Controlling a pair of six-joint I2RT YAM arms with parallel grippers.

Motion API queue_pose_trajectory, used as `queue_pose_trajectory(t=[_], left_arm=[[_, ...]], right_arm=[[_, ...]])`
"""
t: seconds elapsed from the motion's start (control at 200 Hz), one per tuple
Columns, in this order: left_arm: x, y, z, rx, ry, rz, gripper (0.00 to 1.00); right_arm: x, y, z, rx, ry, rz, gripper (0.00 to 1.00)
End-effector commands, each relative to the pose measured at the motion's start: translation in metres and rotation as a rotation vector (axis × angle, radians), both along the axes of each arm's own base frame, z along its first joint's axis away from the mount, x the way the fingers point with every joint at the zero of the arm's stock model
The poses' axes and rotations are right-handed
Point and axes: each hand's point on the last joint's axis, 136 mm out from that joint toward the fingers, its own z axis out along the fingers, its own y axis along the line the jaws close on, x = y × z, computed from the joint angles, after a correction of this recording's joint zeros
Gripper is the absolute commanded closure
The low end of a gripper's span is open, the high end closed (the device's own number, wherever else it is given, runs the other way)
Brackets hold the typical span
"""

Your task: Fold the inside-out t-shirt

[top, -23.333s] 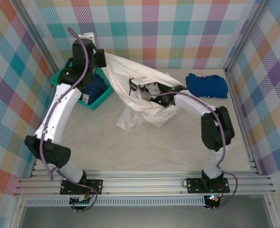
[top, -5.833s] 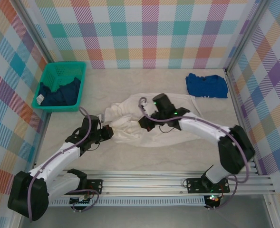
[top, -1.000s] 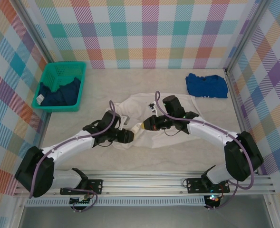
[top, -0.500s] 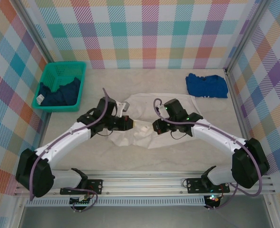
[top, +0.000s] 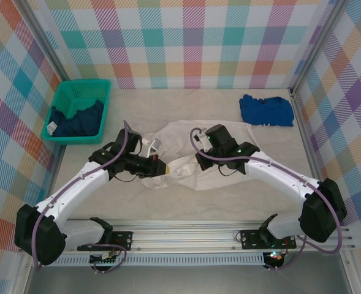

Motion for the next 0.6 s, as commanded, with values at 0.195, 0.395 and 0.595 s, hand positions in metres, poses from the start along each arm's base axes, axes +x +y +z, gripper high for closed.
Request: queue_pose_trajectory(t=[0.195, 0.395, 0.595], left_arm=[[0.025, 0.084, -0.049, 0.441, -0.102, 0.314, 0.87], [0.008, 0.067, -0.062, 0.325, -0.057, 0.253, 0.63], [0.001, 0.029, -0.064, 0.044, 0.002, 0.228, 0.5]], right_arm=[[-0.047, 0.057, -0.005, 0.266, 0.254, 0.258, 1.0], [-0.048, 0.067, -0.01, 0.319, 0.307, 0.228, 1.0], [-0.04, 0.056, -0.019, 0.256, 0.301, 0.156, 1.0]])
